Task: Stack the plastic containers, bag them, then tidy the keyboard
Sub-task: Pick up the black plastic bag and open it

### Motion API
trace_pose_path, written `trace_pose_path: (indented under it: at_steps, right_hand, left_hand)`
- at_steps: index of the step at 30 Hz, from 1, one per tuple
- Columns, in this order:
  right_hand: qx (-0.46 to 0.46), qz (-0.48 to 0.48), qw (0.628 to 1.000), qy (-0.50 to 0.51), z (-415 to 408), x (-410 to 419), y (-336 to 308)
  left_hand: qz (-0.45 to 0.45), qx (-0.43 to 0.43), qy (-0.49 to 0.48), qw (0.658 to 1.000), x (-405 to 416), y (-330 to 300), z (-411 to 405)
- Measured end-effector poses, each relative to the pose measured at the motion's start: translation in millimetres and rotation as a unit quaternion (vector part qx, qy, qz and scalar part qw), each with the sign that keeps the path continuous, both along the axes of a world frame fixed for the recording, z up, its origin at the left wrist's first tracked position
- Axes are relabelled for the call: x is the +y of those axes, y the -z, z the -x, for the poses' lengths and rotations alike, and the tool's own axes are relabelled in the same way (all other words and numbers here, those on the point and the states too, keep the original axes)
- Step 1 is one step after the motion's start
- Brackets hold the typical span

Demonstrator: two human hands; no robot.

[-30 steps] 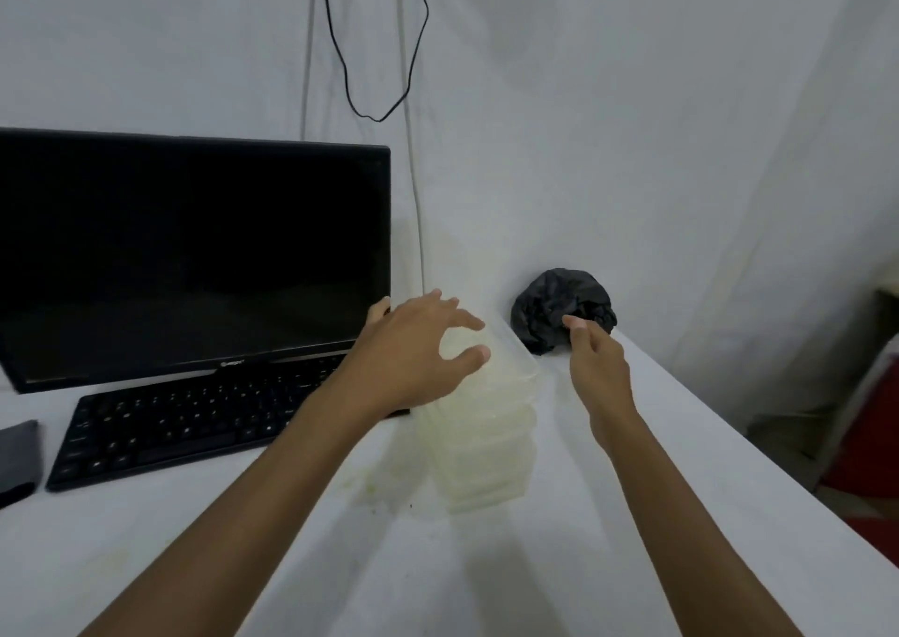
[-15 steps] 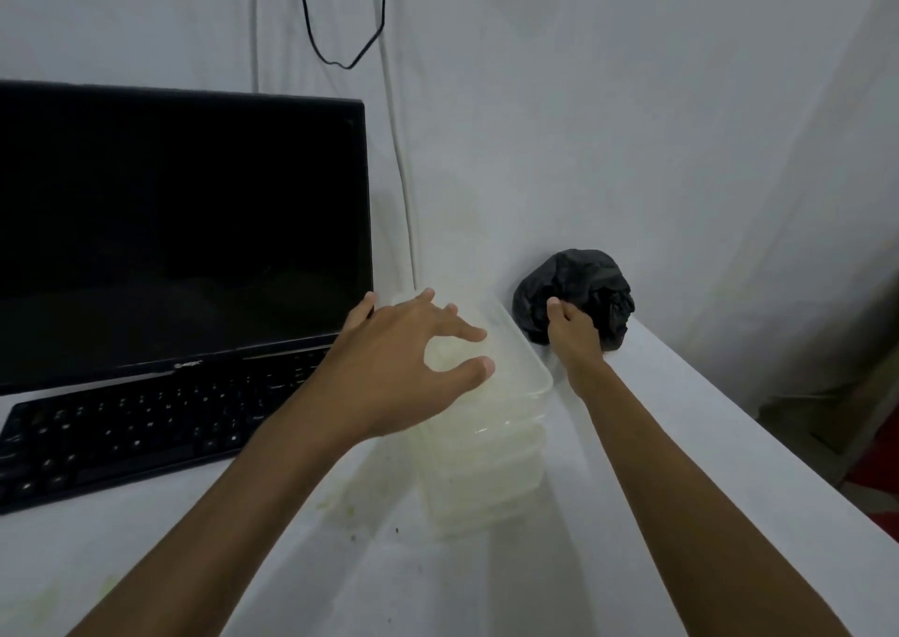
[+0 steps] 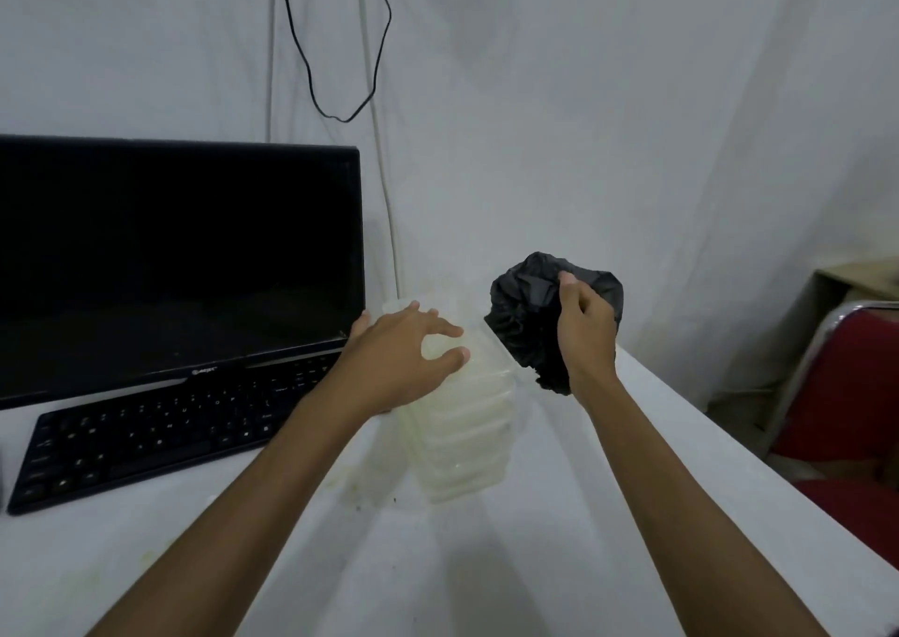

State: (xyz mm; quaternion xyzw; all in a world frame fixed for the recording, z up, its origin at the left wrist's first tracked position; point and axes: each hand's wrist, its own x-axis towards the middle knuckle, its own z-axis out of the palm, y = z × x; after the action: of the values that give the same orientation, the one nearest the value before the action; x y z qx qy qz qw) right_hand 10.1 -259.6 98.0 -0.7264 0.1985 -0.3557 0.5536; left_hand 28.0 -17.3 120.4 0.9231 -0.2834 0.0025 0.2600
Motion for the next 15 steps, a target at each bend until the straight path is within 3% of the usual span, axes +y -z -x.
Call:
trace_pose_path:
  at_steps: [4,7,11,15]
  right_hand:
    - [-0.057,0.047,0.997,0.033,40.5,8.5,-25.4]
    - [-0.09,0.092,0.99,0.053,72.0,16.0,-48.7]
    - [-0.111,0.091,0.988,0.06,105.6,19.1,-78.6]
    - [-0.102,-0.004,0.995,0.006,122.7,7.2,-93.7]
  left_hand:
    - [-0.016,-0.002,0.001,1.0,-1.1,-4.9,4.9]
    - [-0.035,-0.051,-0.007,0.998,-4.9,-6.4,9.1]
    - [0.059,-0.117,0.034,0.991,-17.7,-23.6,35.7]
    - [0.15,-0.002,0.138,0.979,-45.6,-49.3,81.4]
